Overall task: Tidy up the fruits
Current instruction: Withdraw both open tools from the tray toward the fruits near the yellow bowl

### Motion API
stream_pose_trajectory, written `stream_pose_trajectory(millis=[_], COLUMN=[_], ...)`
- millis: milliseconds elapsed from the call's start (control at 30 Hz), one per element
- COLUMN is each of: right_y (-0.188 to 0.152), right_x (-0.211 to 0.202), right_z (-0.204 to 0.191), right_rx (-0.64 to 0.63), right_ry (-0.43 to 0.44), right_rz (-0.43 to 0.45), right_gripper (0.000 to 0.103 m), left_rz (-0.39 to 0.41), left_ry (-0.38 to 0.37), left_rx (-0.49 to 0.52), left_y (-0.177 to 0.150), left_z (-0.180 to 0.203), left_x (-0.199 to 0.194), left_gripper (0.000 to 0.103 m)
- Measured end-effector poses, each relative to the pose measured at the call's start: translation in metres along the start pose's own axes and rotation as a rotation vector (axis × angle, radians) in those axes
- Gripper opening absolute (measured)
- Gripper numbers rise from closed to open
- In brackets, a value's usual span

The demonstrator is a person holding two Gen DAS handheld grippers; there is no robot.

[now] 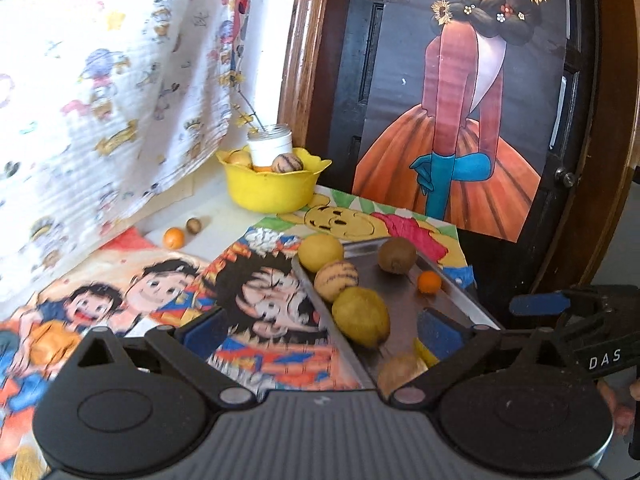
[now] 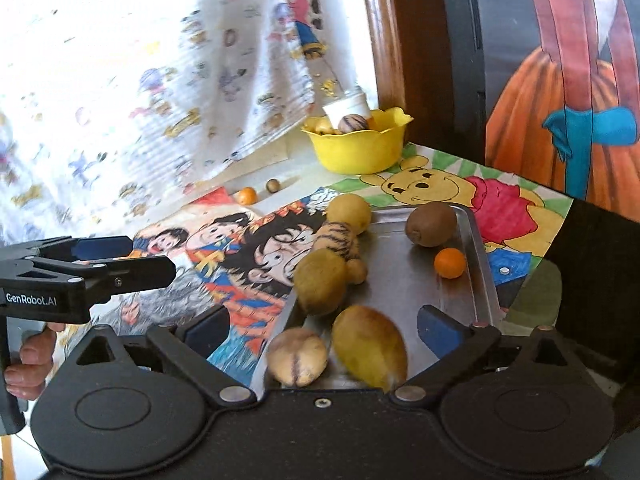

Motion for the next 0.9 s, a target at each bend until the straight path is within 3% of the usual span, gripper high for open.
stream_pose_trajectory(millis=[267,500,900], right_y=[-0.031,-0.058,-0.058], right_x=[-0.020,-0.019,-0.001], right_z=[-0.032,-0.063,-0.110], right_rx=[-0.031,0.000,-0.054], right_ry=[-0.017,0.047,0.126], right_rz=[-0.065,-0.199,-0.244], right_gripper=[0.102,0.102,0.102], left_rz=[-0.048,-0.187,-0.199], left_ry=[0.053,0.141,0.258], left_rx=[-0.013,0.000,-0.027], left_y=[-0.036,-0.071,-0.079], left_z=[-0.017,-0.048,-0.107], left_x=[-0.035,-0.050,-0.078], left_gripper=[0.103,0.103,0.103])
Point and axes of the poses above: each gripper's, at about its wrist camera, not at the fingertips, and x roughly the way its jaws point, z to its right, y to its top, the point moved 9 cm from there along x, roughly the way its jaws point, and after that the axes turned 6 degrees about -x, right-handed, at the moved point
